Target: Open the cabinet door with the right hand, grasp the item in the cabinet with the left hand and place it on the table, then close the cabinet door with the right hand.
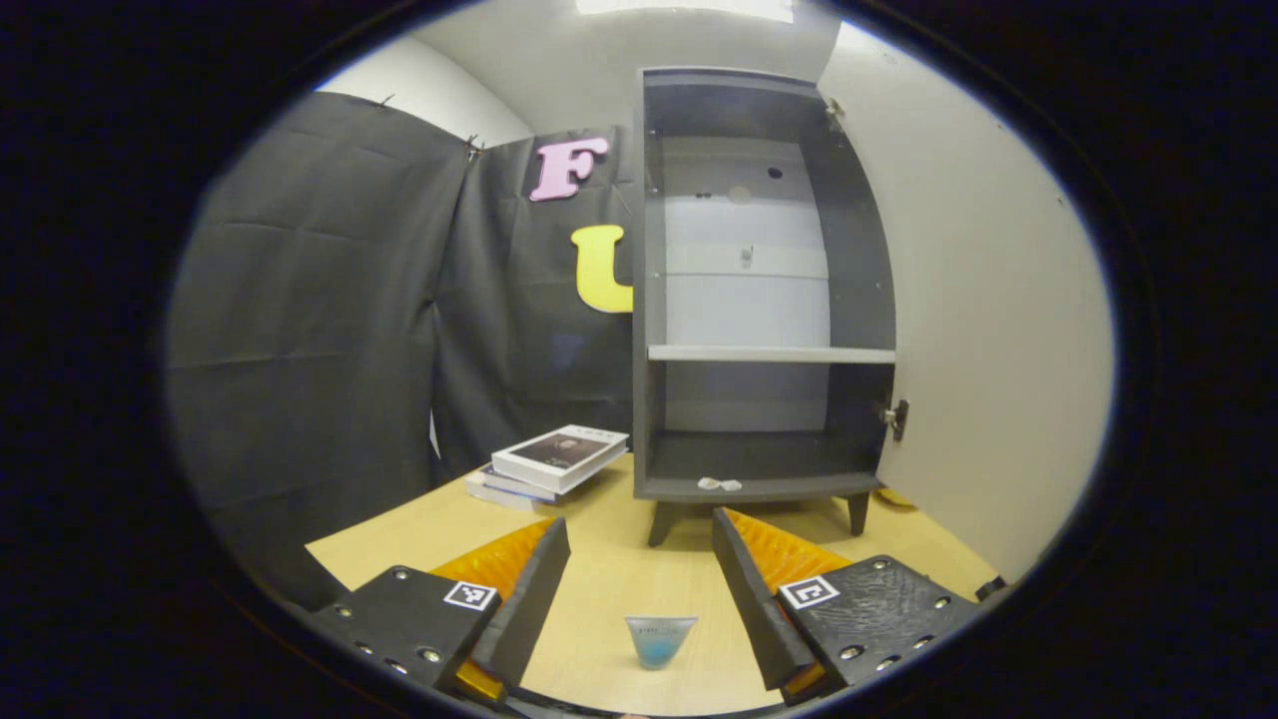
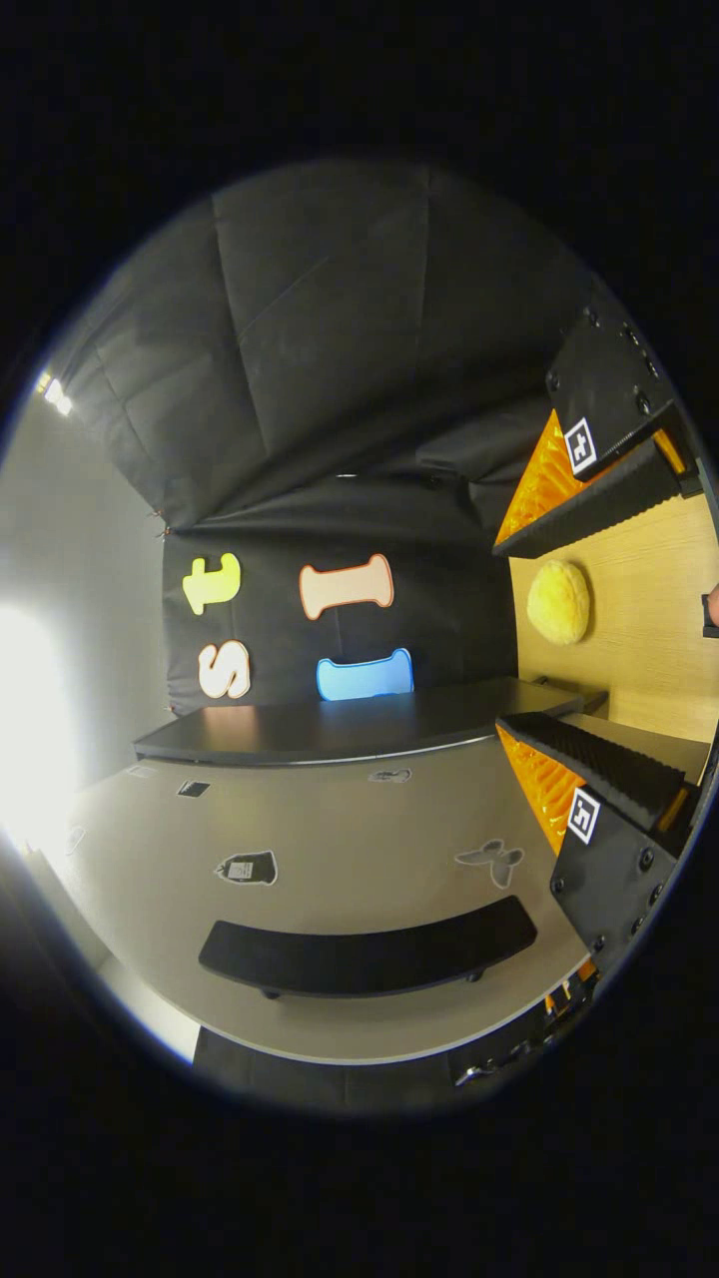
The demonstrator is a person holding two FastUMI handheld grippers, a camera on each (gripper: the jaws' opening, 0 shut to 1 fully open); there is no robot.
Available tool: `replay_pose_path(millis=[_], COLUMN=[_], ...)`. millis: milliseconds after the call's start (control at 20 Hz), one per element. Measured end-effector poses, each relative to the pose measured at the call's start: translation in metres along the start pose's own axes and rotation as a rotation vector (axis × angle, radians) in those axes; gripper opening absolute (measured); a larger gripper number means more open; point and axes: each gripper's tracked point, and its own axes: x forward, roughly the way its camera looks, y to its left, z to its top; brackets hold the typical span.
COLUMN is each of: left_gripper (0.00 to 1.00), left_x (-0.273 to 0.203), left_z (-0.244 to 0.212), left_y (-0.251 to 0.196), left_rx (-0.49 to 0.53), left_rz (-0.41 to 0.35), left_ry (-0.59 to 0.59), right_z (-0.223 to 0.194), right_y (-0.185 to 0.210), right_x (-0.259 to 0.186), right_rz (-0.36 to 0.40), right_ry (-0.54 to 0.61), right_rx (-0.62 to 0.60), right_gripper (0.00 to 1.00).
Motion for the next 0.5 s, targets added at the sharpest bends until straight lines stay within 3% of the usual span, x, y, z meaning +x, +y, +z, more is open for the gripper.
replay_pose_path(millis=[250, 500], left_gripper=[0.87, 0.87], left_x=[0.002, 0.009], left_z=[0.029, 0.055], left_y=[0.012, 0.019], left_rx=[0.014, 0.019], left_rz=[-0.006, -0.03], left_ry=[-0.043, -0.11], right_z=[0.018, 0.033], right_y=[0.011, 0.009], right_x=[-0.003, -0.026], right_rz=[-0.016, -0.101], right_ry=[-0.038, -0.059], right_rx=[-0.015, -0.01], right_gripper=[0.98, 0.98])
